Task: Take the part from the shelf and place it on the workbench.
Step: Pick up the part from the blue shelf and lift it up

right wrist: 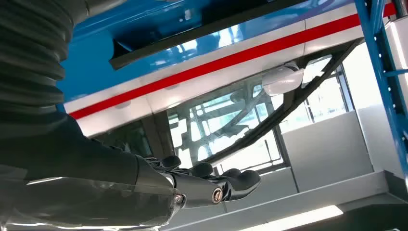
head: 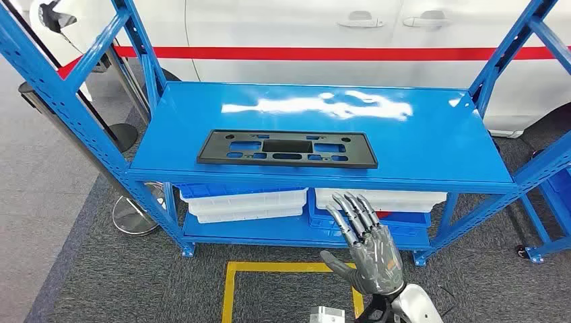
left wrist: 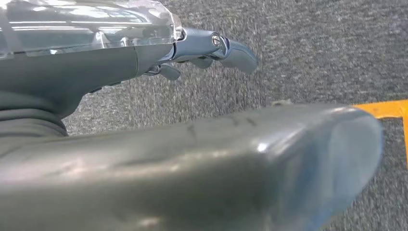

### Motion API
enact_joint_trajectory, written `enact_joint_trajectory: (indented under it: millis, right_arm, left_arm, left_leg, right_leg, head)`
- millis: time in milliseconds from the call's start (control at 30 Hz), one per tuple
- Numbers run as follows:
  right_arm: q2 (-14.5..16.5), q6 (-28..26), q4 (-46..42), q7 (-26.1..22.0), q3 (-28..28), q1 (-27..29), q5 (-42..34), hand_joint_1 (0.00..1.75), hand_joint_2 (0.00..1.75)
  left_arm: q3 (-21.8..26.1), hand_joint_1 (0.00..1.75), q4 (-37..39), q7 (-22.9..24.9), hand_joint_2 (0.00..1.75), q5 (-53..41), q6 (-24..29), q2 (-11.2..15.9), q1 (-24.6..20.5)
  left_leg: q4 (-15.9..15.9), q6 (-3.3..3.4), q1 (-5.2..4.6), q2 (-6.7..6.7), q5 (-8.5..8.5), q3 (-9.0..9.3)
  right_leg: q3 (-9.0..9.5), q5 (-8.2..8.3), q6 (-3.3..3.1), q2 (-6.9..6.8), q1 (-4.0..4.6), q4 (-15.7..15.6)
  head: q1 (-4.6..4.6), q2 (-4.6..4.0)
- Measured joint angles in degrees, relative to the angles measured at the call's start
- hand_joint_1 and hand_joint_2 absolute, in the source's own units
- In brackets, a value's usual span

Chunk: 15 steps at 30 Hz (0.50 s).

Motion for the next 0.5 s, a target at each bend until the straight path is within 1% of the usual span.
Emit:
enact_joint_trajectory:
  millis: [67,100,167,233,267,300,367,400,433,467,500]
  right_arm:
    - [0.52,-0.52,0.96,0.33,0.61,-0.57,1.57,0.00,1.75]
    - [1.02,-1.06,1.95,0.67,1.24,-1.12,3.14,0.00,1.75]
    - [1.97,-2.03,4.11,1.25,2.45,-2.30,5.67,0.00,1.75]
    - [2.90,-2.84,6.48,1.72,3.62,-3.84,7.39,0.00,1.75]
    - [3.41,-3.17,7.73,1.88,4.22,-4.83,7.86,0.00,1.75]
    - [3.91,-3.45,9.04,2.04,4.82,-5.88,8.10,0.00,1.75]
    - [4.63,-3.81,11.63,2.31,5.89,-7.77,8.00,0.00,1.75]
    - [4.84,-3.88,12.68,2.41,6.26,-8.42,7.80,0.00,1.75]
    - [4.98,-3.92,13.55,2.48,6.55,-8.90,7.56,0.00,1.75]
    - [5.12,-3.95,14.22,2.50,6.77,-9.27,7.39,0.00,1.75]
    - [5.28,-3.98,14.76,2.52,6.98,-9.61,7.29,0.00,1.75]
  left_arm:
    - [-0.08,0.00,0.02,-0.11,0.00,-0.05,-0.34,-0.01,-0.01]
    - [-0.17,0.00,0.03,-0.22,0.00,-0.12,-0.70,-0.02,0.00]
    - [-0.33,0.00,0.08,-0.36,0.00,-0.24,-1.28,-0.07,0.02]
    - [-0.39,0.00,0.11,-0.38,0.00,-0.33,-1.66,-0.12,0.02]
    - [-0.39,0.00,0.13,-0.30,0.00,-0.34,-1.75,-0.14,0.00]
    - [-0.39,0.00,0.14,-0.14,0.00,-0.34,-1.78,-0.16,-0.01]
    - [-0.38,0.00,0.17,0.32,0.00,-0.31,-1.71,-0.27,0.01]
    - [-0.39,0.00,0.19,0.53,0.00,-0.29,-1.63,-0.32,0.06]
    - [-0.39,0.00,0.20,0.70,0.00,-0.27,-1.55,-0.35,0.12]
    - [-0.39,0.00,0.21,0.81,0.00,-0.25,-1.48,-0.36,0.17]
    - [-0.39,0.00,0.22,0.87,0.00,-0.22,-1.40,-0.36,0.20]
  left_leg:
    - [0.25,-0.30,-0.20,-0.01,-0.25,-0.13]
    - [0.40,-0.56,-0.27,-0.01,-0.43,-0.20]
    - [0.40,-1.12,-0.25,0.02,-0.59,-0.21]
    - [1.11,-1.76,-0.14,0.02,-1.23,-0.37]
    - [2.80,-2.13,-0.06,0.02,-2.29,-1.11]
    - [5.66,-2.52,0.13,0.01,-3.85,-2.49]
    - [13.23,-3.20,0.68,0.02,-7.06,-6.47]
    - [15.79,-3.48,0.96,0.03,-7.59,-7.95]
    - [16.29,-3.72,1.22,0.04,-6.95,-8.47]
    - [14.40,-3.93,1.47,0.05,-5.21,-7.80]
    - [10.64,-4.12,1.70,0.06,-2.83,-6.17]
  right_leg:
    - [0.76,0.06,-0.27,0.00,0.20,-1.68]
    - [1.42,0.33,-0.53,0.02,0.33,-3.23]
    - [1.50,0.25,-1.00,0.11,0.43,-3.59]
    - [1.79,0.39,-1.56,0.11,0.12,-4.06]
    - [1.93,0.47,-1.81,0.08,-0.09,-4.30]
    - [2.04,0.51,-1.99,0.03,-0.26,-4.45]
    - [2.04,0.46,-2.08,0.00,-0.37,-4.46]
    - [2.07,0.41,-2.03,-0.01,-0.43,-4.45]
    - [2.14,0.33,-1.92,0.00,-0.53,-4.43]
    - [2.28,0.22,-1.74,0.02,-0.68,-4.41]
    - [2.50,0.06,-1.49,0.05,-0.86,-4.38]
  head:
    - [0.00,0.00]
    - [0.00,0.00]
    - [0.00,0.00]
    - [-0.01,-0.01]
    - [-0.01,-0.01]
    - [-0.01,-0.01]
    - [-0.02,-0.01]
    - [-0.01,-0.01]
    - [-0.02,-0.01]
    - [-0.02,-0.01]
    - [-0.02,-0.01]
